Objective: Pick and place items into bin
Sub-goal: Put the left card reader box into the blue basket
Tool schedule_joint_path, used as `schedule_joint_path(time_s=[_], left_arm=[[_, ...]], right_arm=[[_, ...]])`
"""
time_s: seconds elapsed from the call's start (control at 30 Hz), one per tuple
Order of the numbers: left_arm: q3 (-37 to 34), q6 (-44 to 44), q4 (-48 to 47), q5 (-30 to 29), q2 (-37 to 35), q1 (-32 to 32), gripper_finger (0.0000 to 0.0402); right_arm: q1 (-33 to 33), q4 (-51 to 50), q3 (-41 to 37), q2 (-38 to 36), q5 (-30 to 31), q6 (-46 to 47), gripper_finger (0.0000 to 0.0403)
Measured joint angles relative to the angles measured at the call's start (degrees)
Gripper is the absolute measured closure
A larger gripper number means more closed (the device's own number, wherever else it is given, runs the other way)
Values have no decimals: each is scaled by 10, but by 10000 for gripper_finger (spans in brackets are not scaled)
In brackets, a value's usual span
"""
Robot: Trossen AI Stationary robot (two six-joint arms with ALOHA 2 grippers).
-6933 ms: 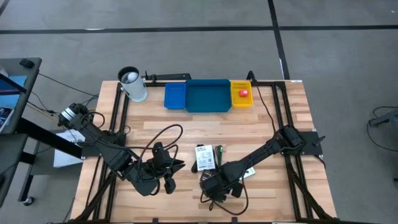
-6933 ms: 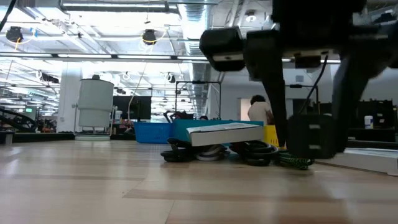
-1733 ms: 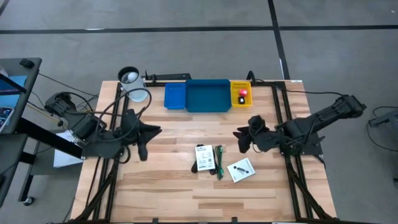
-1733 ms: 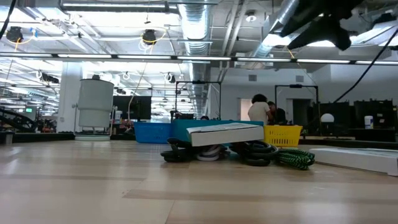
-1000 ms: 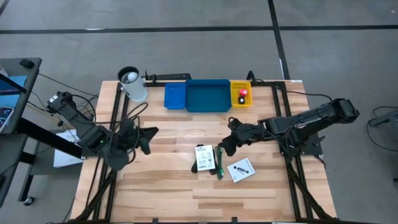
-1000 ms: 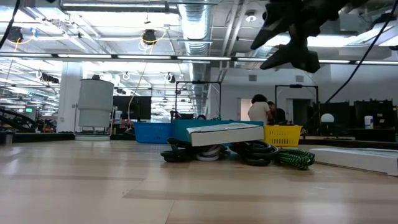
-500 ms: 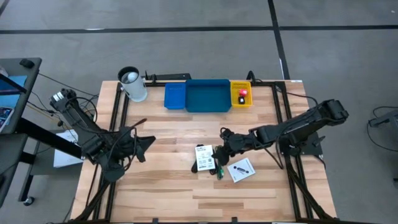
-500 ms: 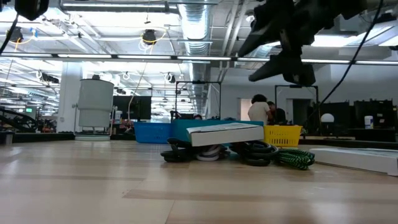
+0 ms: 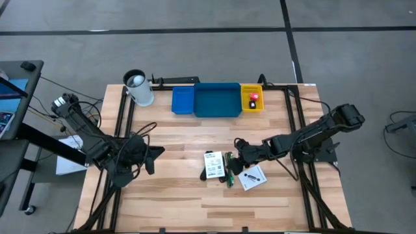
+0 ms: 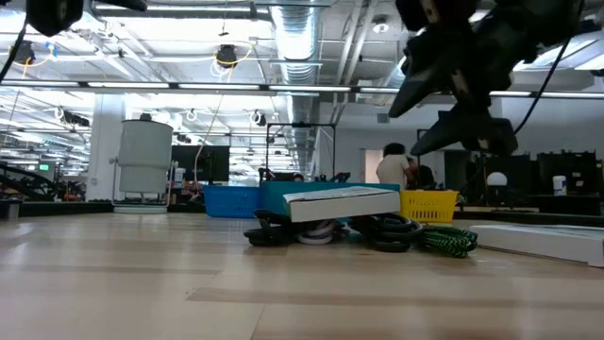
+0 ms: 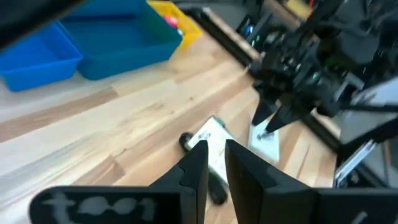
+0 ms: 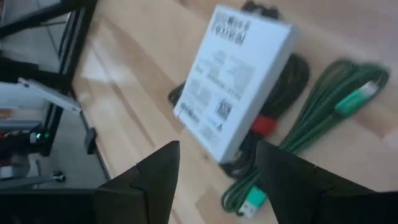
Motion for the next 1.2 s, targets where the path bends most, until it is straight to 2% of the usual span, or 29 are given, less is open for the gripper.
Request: schedule_joint_path(time_s=[0.17,0.43,0.87,0.97,1.2], left_arm=[[0,70,32,52,7,36,358],[0,235,153,174,46,105,358],[0,294,268,289,151,178,358],[0,310,299,301,156,182,358],[0,346,302,332,156,202,358]], right_arm=[[9,50,-21,0,-1,1,196],[4,52,-22,0,0,-2,197],[5,51,-22,0,1,-15,204],[5,52,-22,0,3,-16,202],[6,52,-22,0,21,-28,204]])
